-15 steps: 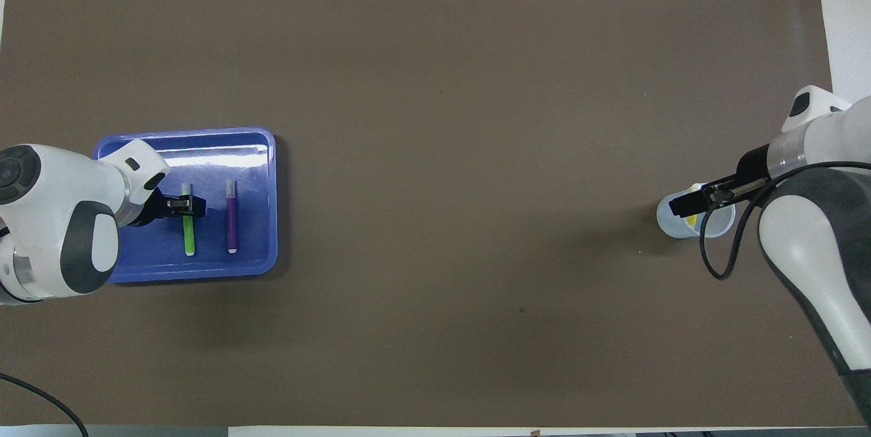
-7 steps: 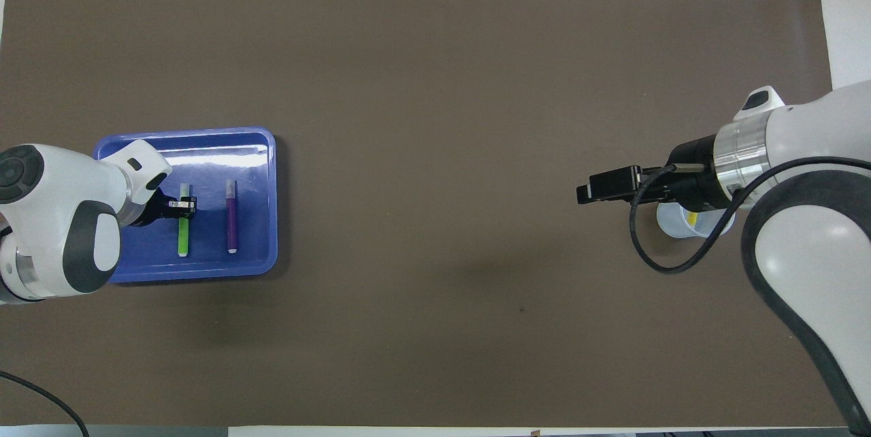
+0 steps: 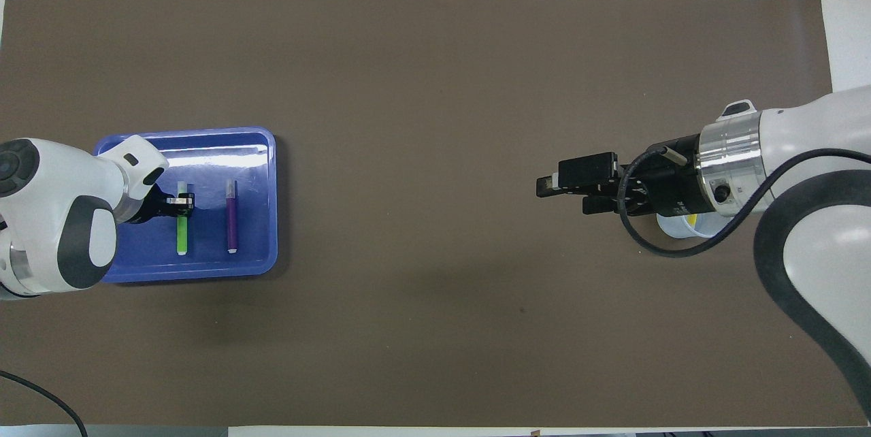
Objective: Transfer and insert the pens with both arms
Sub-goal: 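Grasp the green pen with the left gripper while the right gripper returns, then lift the green pen toward the right gripper with the left gripper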
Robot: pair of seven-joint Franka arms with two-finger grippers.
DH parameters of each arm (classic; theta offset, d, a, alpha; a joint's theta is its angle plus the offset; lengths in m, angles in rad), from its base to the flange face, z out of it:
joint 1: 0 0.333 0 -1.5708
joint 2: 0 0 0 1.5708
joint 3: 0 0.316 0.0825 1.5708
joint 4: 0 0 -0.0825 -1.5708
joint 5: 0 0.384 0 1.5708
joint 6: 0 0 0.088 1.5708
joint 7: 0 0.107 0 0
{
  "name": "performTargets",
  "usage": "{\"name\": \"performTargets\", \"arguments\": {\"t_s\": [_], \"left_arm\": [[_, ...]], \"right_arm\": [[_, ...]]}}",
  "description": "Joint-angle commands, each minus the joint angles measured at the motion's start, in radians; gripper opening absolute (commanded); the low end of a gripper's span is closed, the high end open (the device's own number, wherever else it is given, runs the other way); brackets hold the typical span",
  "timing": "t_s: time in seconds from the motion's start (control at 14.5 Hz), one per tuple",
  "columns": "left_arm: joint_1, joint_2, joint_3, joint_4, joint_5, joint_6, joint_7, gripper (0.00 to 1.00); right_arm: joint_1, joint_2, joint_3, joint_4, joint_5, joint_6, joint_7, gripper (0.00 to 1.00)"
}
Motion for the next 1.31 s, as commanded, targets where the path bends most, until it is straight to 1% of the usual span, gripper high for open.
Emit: {"name": "performTargets", "arguments": {"t_s": [0.0,0.14,0.21,0.34,0.41,0.55,0.69,0.76,0.89,1.03,1.17,1.24], "left_arm": [[-0.004,0.006,-0.002,0.157,0.019,-0.205,-0.078,0.0],[-0.017,0.006,-0.007,0.253,0.01,-0.332,-0.2,0.0],[-0.04,0.006,-0.007,0.293,-0.001,-0.381,-0.27,0.0],[-0.071,0.006,-0.007,0.36,-0.091,-0.457,-0.42,0.0],[-0.091,0.003,-0.007,0.389,-0.137,-0.489,-0.524,0.0],[-0.128,-0.013,-0.009,0.416,-0.209,-0.526,-0.722,0.0],[-0.167,-0.034,-0.009,0.416,-0.311,-0.519,-0.938,0.0],[-0.175,-0.04,-0.012,0.413,-0.351,-0.514,-1.015,0.0],[-0.18,-0.054,-0.034,0.414,-0.442,-0.505,-1.136,0.0],[-0.181,-0.066,-0.074,0.41,-0.469,-0.497,-1.248,0.0],[-0.195,-0.066,-0.104,0.408,-0.527,-0.456,-1.376,0.0],[-0.209,-0.068,-0.105,0.399,-0.556,-0.425,-1.442,0.0]], "right_arm": [[0.062,-0.009,0.001,-0.011,0.07,0.077,0.112,1.0],[0.115,-0.009,0.001,-0.019,0.075,0.133,0.148,1.0],[0.14,-0.01,0.001,-0.024,0.075,0.16,0.163,1.0],[0.146,-0.01,0.001,-0.027,0.076,0.177,0.186,1.0],[0.146,-0.01,0.003,-0.027,0.078,0.187,0.19,1.0],[0.172,-0.009,0.004,-0.03,0.078,0.229,0.19,1.0],[0.176,-0.012,0.009,-0.051,0.078,0.277,0.194,1.0],[0.18,-0.023,0.01,-0.076,0.079,0.308,0.19,1.0],[0.226,-0.027,0.013,-0.099,0.162,0.405,0.191,1.0],[0.283,-0.041,0.015,-0.149,0.211,0.521,0.196,1.0],[0.294,-0.035,0.015,-0.157,0.281,0.579,0.194,1.0],[0.295,-0.032,0.017,-0.159,0.286,0.608,0.194,1.0]]}}
